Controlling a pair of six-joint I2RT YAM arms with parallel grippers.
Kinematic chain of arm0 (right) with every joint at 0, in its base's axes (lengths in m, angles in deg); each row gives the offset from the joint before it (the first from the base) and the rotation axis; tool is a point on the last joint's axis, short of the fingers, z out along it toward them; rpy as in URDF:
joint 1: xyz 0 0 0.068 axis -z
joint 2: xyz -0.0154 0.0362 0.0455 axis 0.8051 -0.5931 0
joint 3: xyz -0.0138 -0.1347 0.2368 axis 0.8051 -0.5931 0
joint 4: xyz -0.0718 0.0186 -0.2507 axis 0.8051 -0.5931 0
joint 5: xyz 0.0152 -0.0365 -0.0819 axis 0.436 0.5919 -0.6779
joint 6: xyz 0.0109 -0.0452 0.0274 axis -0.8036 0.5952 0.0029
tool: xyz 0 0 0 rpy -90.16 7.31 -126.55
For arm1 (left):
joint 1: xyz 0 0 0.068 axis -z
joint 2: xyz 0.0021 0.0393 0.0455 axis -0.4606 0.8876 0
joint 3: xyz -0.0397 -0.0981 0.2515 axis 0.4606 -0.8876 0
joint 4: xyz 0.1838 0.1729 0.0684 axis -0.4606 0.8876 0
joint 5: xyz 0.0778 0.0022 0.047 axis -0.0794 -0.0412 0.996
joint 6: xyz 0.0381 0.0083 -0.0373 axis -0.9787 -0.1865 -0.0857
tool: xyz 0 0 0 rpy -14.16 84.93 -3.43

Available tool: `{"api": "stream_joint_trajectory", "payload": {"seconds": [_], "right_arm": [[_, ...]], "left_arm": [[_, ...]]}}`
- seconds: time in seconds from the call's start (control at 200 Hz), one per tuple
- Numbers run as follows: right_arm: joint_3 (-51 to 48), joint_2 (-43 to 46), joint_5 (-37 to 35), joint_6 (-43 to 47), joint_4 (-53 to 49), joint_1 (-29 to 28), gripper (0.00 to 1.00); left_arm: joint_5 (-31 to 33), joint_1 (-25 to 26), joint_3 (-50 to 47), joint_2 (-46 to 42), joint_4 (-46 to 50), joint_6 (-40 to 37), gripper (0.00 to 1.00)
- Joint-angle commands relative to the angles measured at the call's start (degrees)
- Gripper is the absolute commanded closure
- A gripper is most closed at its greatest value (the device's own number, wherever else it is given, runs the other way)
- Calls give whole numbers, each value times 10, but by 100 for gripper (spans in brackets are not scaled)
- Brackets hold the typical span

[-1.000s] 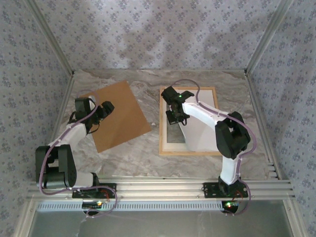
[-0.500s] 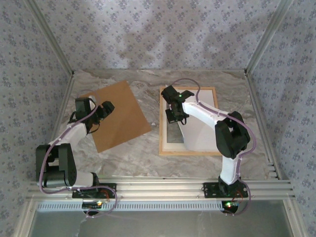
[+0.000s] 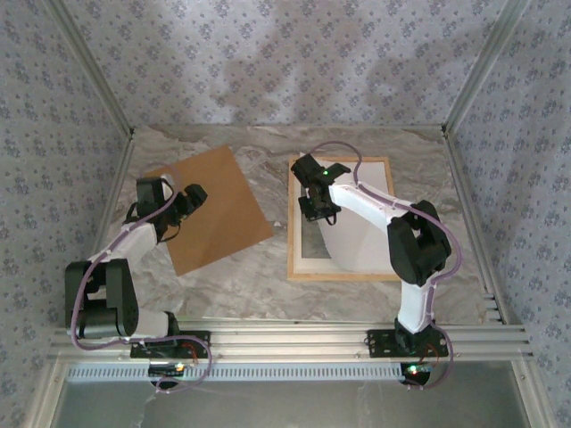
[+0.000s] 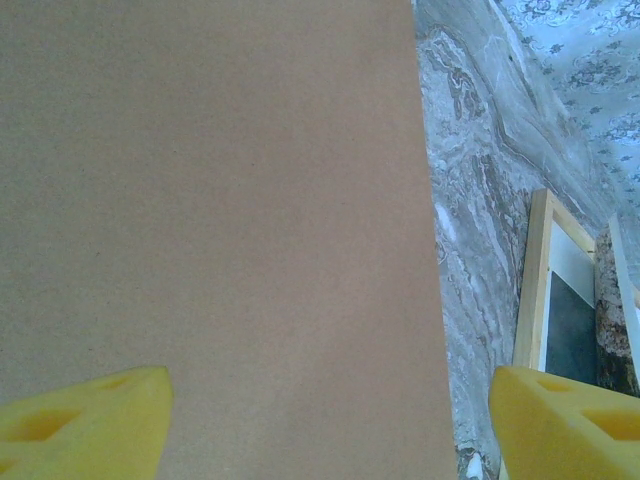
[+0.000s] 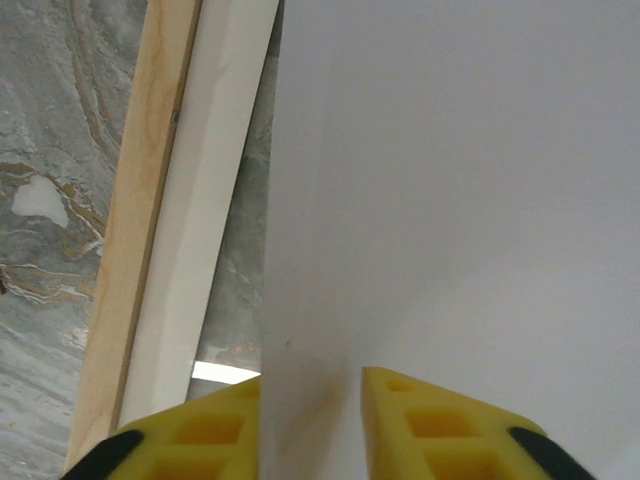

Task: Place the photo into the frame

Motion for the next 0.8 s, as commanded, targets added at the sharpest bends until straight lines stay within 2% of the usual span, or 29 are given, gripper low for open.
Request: {"api": "stream_joint_trajectory", "payload": {"seconds": [0.0,0.23,0.405,0.475,0.57,0.665,0.795], "right_arm": [[-8,0,21,-5,5,3,64],[-17,9,67,-2,22,6,48],[-27,29,125,2,52,12,32],[-33,36,164,8,73,14,28],[-46,48,224,31,125,16,27],[-80,71,279,33,238,4,27],[-102,66,300,11,367,-13,25]], "left_arm": [[-8,3,-4,4,-13,-5,17],[-9,3,-4,0,-11,-6,17],[-8,3,-6,0,-10,-4,17],[-8,3,-7,0,-9,-4,17],[-5,3,-8,1,-9,-5,17],[-2,3,-8,-1,-7,-5,17],[18,3,-9,-4,-2,-9,16]]}}
